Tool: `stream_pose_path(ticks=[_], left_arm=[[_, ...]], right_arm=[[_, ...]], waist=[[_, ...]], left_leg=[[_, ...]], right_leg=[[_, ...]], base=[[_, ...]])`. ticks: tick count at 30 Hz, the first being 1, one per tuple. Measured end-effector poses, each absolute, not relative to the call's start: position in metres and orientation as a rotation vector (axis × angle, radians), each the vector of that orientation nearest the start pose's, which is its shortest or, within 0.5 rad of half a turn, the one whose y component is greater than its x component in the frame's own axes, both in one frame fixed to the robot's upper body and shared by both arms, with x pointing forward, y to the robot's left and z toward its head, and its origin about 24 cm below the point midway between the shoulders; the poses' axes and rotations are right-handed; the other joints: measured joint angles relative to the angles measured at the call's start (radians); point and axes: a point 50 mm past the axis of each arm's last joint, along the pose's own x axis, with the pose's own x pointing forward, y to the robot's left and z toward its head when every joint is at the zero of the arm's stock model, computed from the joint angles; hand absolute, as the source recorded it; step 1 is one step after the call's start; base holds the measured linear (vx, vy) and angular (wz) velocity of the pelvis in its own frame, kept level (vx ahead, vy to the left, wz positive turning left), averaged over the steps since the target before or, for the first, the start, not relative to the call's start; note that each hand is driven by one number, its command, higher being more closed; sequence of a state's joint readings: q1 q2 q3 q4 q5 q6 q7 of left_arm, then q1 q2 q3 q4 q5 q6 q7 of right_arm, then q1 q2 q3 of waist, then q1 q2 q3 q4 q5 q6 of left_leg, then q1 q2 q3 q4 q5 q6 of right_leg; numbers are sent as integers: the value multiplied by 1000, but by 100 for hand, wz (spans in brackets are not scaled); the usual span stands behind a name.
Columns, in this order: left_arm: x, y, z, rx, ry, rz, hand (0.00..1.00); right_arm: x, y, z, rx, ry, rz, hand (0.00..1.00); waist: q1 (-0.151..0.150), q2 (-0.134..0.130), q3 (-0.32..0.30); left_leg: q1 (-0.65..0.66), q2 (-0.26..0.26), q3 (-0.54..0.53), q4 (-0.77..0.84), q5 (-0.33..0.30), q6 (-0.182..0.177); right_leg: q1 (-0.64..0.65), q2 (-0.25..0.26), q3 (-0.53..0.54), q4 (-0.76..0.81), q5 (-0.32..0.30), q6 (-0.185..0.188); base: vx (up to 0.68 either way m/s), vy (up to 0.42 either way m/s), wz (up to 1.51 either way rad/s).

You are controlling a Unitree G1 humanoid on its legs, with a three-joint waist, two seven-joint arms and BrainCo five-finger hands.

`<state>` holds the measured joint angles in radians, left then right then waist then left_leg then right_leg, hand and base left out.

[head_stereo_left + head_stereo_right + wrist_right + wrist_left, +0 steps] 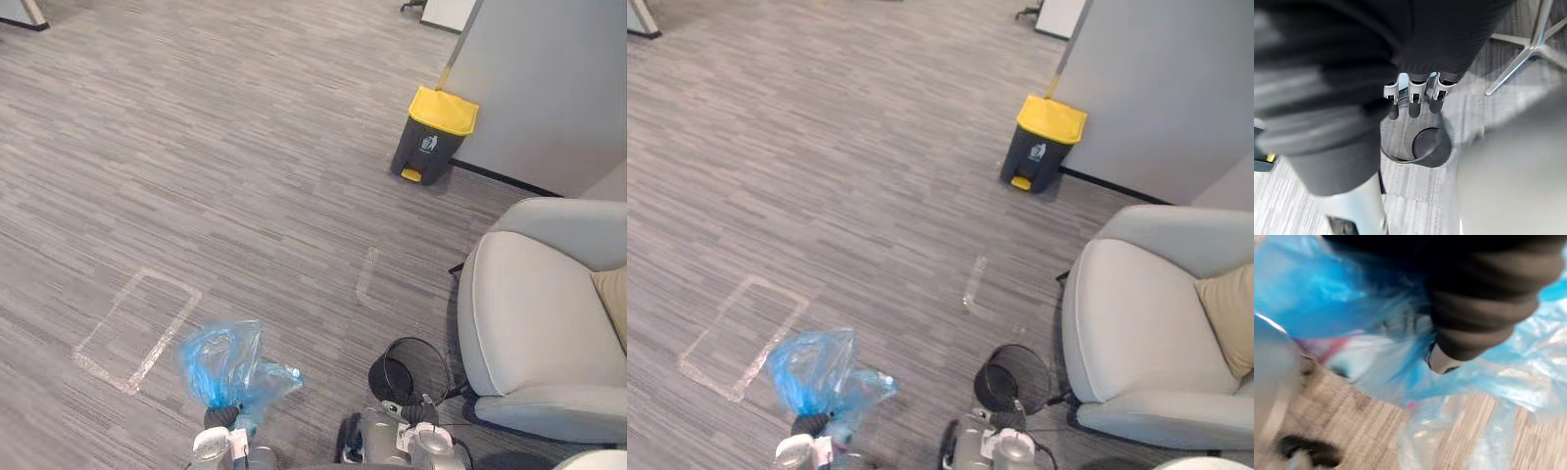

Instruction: Gather rubbish on tea table into small bin, then transfer packed bag to large trash can.

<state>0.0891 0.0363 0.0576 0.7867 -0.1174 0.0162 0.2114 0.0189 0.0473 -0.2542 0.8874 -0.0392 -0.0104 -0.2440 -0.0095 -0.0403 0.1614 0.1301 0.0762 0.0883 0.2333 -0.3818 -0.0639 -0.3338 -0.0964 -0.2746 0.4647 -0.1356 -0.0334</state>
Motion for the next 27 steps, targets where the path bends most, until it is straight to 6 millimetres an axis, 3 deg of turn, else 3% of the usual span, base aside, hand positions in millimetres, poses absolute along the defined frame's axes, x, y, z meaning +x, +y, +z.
stream_pose_path(ticks=[2, 3, 4, 5, 6, 8, 9, 11, 12, 14, 15, 16, 17, 20, 21, 23, 24, 27], left_arm=[[145, 176, -133, -38, 879, 325, 100], [148, 171, -132, -51, 867, 318, 100], [152, 164, -130, -71, 853, 308, 100], [153, 162, -129, -76, 850, 303, 100], [149, 160, -130, -94, 849, 304, 100], [150, 160, -128, -102, 835, 302, 100], [152, 162, -127, -107, 828, 314, 100], [154, 165, -125, -117, 814, 332, 100], [156, 166, -124, -120, 809, 337, 100], [158, 163, -122, -129, 795, 334, 100], [155, 161, -124, -130, 808, 327, 100], [155, 170, -126, -113, 824, 349, 100], [158, 170, -125, -118, 817, 354, 100], [156, 168, -126, -121, 827, 350, 100], [153, 168, -128, -118, 837, 349, 100], [153, 170, -128, -94, 838, 335, 100], [156, 169, -127, -84, 834, 328, 100], [157, 168, -127, -78, 836, 330, 100]], right_arm=[[147, -191, -137, 6, 902, -457, 0], [147, -192, -137, 2, 903, -458, 0], [142, -189, -139, 5, 918, -453, 0], [141, -188, -140, 5, 922, -450, 0], [143, -183, -140, -3, 920, -426, 0], [146, -179, -139, -2, 916, -413, 0], [158, -174, -135, 14, 891, -404, 0], [165, -170, -132, 33, 875, -401, 0], [172, -167, -129, 41, 858, -397, 0], [170, -169, -130, 44, 863, -409, 0], [163, -173, -133, 44, 877, -430, 0], [159, -171, -136, 31, 902, -404, 0], [158, -170, -136, 41, 901, -414, 0], [152, -172, -138, 43, 917, -427, 0], [151, -171, -138, 39, 920, -421, 0], [147, -171, -140, 28, 930, -411, 0], [143, -172, -141, 27, 936, -419, 0], [147, -176, -137, 13, 909, -423, 0]], waist=[[-2, 36, -6], [-4, 41, -3], [-7, 43, -2], [-6, 42, -2], [9, 40, -1], [23, 51, -4], [33, 45, 0], [48, 36, 7], [59, 31, 18], [66, 26, 25], [72, 44, 15], [58, 2, -4], [55, -7, -8], [70, -8, -4], [71, -3, 0], [57, 7, 5], [52, 10, 7], [38, 9, 7]], left_leg=[[6, 25, -22, 31, 30, -25], [-7, 32, -30, 82, 56, -31], [-65, 37, -48, 287, 151, -55], [-90, 40, -46, 360, 189, -58], [-169, 68, -18, 576, 218, -65], [-231, 91, 24, 698, 164, -38], [-322, 101, 74, 728, 108, 0], [-387, 109, 110, 672, 73, 25], [-432, 105, 114, 571, 67, 22], [-459, 96, 96, 364, 116, 15], [-443, 101, 59, 175, 321, -10], [-431, 47, 93, 177, 275, 10], [-426, 37, 104, 185, 238, 8], [-358, 34, 183, 224, 154, 40], [-299, 32, 223, 212, 126, 45], [-215, 30, 259, 174, 109, 47], [-160, 21, 265, 127, 106, 45], [-54, 27, 260, 46, 83, 28]], right_leg=[[28, 12, -41, 12, -43, -20], [46, 11, -53, 21, -52, -27], [127, 15, -74, -11, -55, -32], [163, 20, -74, -33, -55, -32], [265, 48, -51, -122, -55, -32], [333, 69, -7, -185, -59, -38], [389, 76, 45, -241, -59, -38], [415, 65, 77, -251, -60, -37], [441, 41, 92, -241, -61, -35], [472, 9, 116, -215, -87, 8], [478, 6, 146, -187, -124, 69], [472, -51, 177, -189, -136, 87], [469, -60, 194, -183, -112, 81], [429, -102, 258, -39, -74, 127], [357, -120, 293, 130, -31, 155], [227, -122, 299, 404, -18, 186], [149, -122, 256, 514, -39, 159], [19, -96, 131, 475, -98, 113]], base=[[594, -148, 34], [841, -210, 51], [583, -159, 35], [712, -150, 16], [474, -60, -20], [462, -3, -58], [433, 58, -70], [420, 145, -75], [434, 259, -79], [371, 293, -60], [366, 311, -49], [438, 358, -44], [356, 276, -18], [309, 250, -74], [253, 167, -82], [355, 133, -50], [358, 65, -17], [335, -48, 2]])
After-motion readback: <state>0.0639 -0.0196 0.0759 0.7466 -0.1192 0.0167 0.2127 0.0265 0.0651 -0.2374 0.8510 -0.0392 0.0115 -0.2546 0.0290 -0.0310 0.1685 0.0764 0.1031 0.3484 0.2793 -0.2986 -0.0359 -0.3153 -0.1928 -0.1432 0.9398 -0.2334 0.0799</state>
